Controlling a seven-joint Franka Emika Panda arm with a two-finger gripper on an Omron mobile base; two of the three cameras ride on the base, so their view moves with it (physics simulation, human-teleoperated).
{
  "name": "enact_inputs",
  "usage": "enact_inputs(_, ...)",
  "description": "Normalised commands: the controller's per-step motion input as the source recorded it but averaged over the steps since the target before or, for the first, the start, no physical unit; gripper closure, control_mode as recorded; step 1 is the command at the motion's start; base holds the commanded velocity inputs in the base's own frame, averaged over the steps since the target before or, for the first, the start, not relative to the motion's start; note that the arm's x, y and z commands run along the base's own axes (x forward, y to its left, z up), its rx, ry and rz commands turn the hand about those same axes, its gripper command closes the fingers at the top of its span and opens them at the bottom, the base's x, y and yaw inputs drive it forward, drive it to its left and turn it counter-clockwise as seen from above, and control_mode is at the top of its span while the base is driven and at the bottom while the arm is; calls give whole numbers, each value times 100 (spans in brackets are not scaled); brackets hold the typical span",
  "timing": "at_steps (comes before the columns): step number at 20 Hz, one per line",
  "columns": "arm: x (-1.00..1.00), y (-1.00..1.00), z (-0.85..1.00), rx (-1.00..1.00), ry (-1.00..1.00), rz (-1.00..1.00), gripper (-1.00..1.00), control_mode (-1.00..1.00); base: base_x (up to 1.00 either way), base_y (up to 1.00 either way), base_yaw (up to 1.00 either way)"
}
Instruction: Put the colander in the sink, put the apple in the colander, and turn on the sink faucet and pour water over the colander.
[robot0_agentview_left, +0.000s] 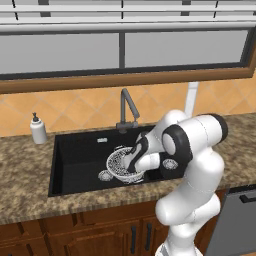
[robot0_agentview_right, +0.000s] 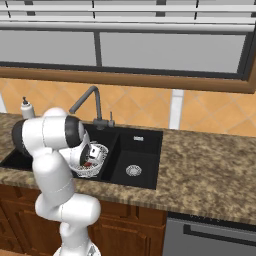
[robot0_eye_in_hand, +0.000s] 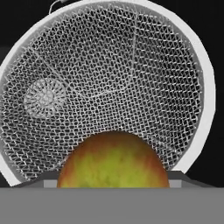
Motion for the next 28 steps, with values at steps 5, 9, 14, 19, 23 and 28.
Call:
enact_inputs(5, 0, 0, -38, 0, 0, 0, 100, -100, 0, 0, 0)
enact_inputs(9, 1, 0, -31, 0, 0, 0, 100, -100, 0, 0, 0)
enact_inputs(14, 3, 0, -9, 0, 0, 0, 100, -100, 0, 0, 0)
enact_inputs(19, 0, 0, 0, 0, 0, 0, -100, -100, 0, 0, 0)
enact_inputs(23, 0, 0, 0, 0, 0, 0, -100, -100, 0, 0, 0)
enact_inputs(28, 0, -3, 24, 0, -3, 0, -100, -100, 0, 0, 0)
